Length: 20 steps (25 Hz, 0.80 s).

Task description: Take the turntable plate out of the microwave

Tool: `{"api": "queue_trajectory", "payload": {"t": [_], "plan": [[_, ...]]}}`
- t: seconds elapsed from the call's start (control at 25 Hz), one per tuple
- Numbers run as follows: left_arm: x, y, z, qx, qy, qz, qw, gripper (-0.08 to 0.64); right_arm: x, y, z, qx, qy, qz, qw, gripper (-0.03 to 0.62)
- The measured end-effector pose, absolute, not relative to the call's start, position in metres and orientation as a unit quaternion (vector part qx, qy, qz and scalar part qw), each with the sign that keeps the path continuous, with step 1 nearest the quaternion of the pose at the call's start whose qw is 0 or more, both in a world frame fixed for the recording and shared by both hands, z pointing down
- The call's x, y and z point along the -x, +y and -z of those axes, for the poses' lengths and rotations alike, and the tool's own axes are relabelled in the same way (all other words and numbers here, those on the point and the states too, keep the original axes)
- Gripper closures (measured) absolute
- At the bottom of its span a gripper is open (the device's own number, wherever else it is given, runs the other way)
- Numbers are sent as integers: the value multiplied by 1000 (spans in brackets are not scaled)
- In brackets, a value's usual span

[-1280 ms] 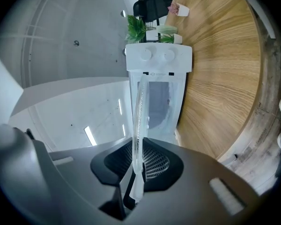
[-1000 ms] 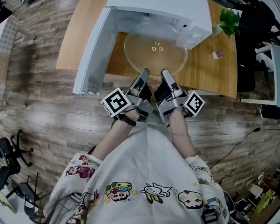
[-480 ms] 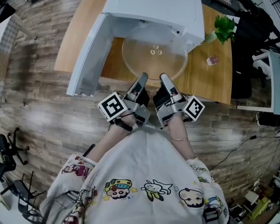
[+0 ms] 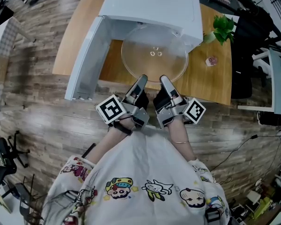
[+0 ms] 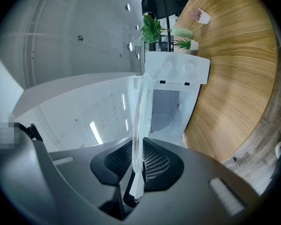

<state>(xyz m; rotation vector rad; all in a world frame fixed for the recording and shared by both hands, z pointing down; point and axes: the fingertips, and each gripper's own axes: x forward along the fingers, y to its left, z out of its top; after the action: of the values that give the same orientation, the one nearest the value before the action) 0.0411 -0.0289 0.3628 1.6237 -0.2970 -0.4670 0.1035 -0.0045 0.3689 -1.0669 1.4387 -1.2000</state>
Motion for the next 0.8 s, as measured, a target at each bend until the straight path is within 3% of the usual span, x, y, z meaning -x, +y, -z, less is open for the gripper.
{"api": "queue_trajectory", "payload": {"t": [0.8], "plan": [[-42,-29,-353,-726,-120,205,645,506,-105,-4,-357,436,598,477,474,525]]}}
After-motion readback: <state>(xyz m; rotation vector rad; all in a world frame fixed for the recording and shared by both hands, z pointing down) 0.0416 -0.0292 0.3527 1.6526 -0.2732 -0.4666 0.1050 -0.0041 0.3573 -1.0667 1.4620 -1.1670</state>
